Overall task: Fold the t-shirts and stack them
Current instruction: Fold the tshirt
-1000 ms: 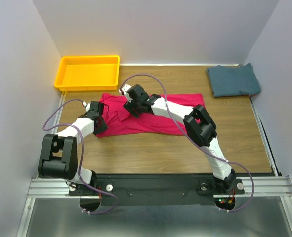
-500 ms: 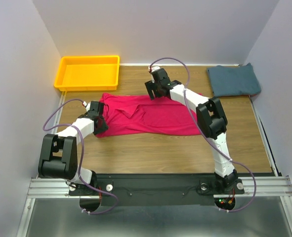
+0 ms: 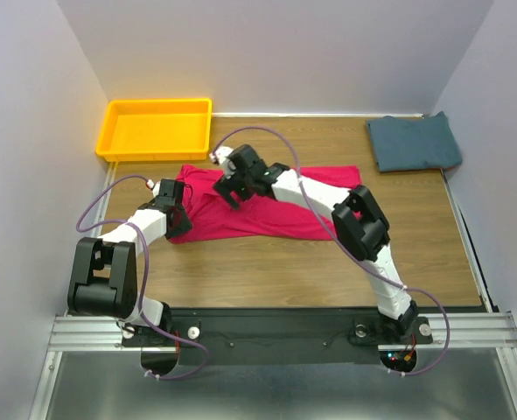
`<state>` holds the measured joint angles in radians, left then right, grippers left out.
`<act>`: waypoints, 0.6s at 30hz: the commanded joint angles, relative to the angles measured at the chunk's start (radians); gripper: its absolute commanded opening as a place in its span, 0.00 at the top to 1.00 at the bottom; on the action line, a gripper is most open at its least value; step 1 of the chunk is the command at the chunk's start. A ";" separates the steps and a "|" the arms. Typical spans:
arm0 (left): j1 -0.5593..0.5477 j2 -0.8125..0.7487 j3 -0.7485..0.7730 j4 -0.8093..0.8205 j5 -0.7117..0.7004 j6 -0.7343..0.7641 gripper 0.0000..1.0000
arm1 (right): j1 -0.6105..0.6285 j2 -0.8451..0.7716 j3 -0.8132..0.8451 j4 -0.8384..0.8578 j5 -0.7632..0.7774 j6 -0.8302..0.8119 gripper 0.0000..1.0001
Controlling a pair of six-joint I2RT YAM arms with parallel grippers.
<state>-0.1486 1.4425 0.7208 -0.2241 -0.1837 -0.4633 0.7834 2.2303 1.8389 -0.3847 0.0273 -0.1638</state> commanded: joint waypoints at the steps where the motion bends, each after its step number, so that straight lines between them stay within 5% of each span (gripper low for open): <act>1: 0.009 0.019 -0.004 -0.026 0.001 0.008 0.57 | 0.077 0.035 0.089 0.030 0.063 -0.101 0.05; 18: 0.009 0.025 -0.006 -0.024 0.013 0.012 0.57 | 0.120 0.178 0.221 0.030 0.273 -0.201 0.05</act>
<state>-0.1482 1.4445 0.7208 -0.2203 -0.1791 -0.4606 0.9035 2.3898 1.9987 -0.3748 0.2211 -0.3199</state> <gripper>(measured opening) 0.429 0.950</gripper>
